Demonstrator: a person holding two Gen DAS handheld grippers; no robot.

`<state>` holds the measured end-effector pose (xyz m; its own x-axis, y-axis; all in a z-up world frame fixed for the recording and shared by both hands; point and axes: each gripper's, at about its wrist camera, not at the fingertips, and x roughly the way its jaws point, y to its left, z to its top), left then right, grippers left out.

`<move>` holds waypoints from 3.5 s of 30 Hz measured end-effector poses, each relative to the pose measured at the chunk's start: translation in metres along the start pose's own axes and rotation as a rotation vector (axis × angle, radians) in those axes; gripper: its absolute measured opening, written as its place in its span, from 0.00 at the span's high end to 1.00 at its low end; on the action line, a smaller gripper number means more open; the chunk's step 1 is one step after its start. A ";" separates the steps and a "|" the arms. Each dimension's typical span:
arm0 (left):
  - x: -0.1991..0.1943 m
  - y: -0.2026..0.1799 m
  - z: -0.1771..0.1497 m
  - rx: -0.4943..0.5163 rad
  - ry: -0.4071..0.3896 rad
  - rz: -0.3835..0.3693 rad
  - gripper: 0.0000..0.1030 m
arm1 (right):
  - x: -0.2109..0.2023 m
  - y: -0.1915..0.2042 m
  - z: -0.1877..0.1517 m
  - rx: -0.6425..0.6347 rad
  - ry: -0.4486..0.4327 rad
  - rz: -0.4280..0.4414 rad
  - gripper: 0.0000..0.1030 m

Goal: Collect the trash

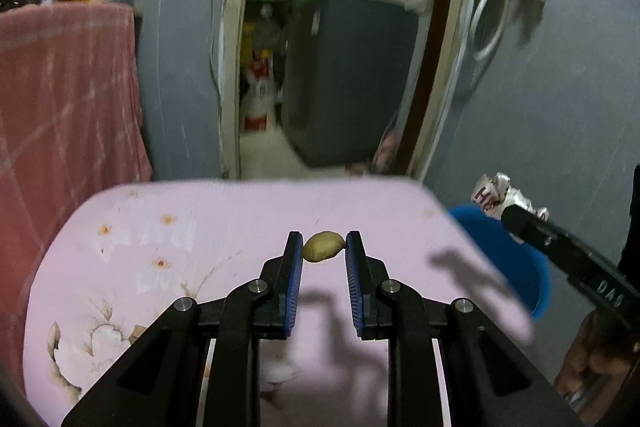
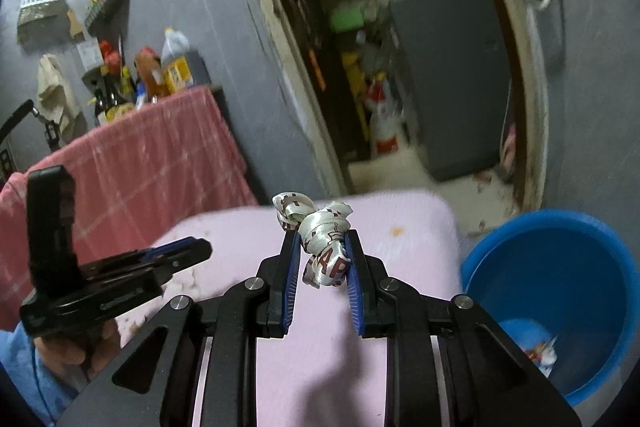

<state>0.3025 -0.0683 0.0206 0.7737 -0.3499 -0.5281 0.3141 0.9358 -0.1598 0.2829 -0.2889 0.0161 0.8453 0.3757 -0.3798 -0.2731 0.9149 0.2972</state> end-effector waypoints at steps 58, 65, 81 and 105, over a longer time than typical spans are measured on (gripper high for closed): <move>0.104 -0.190 0.012 0.065 0.137 -0.204 0.82 | -0.084 -0.138 0.001 0.160 -0.062 -0.356 0.79; 0.111 -0.184 0.011 0.019 0.175 -0.244 0.78 | -0.087 -0.138 0.001 0.168 -0.072 -0.357 0.69; 0.082 -0.159 0.021 -0.054 0.097 -0.214 0.37 | -0.094 -0.134 0.003 0.152 -0.111 -0.385 0.47; -0.041 -0.100 0.029 -0.008 -0.214 -0.014 0.02 | -0.124 -0.052 0.023 -0.042 -0.235 -0.361 0.00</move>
<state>0.2554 -0.1483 0.0823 0.8690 -0.3628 -0.3365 0.3216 0.9309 -0.1731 0.2030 -0.3870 0.0682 0.9703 -0.0087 -0.2418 0.0448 0.9885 0.1442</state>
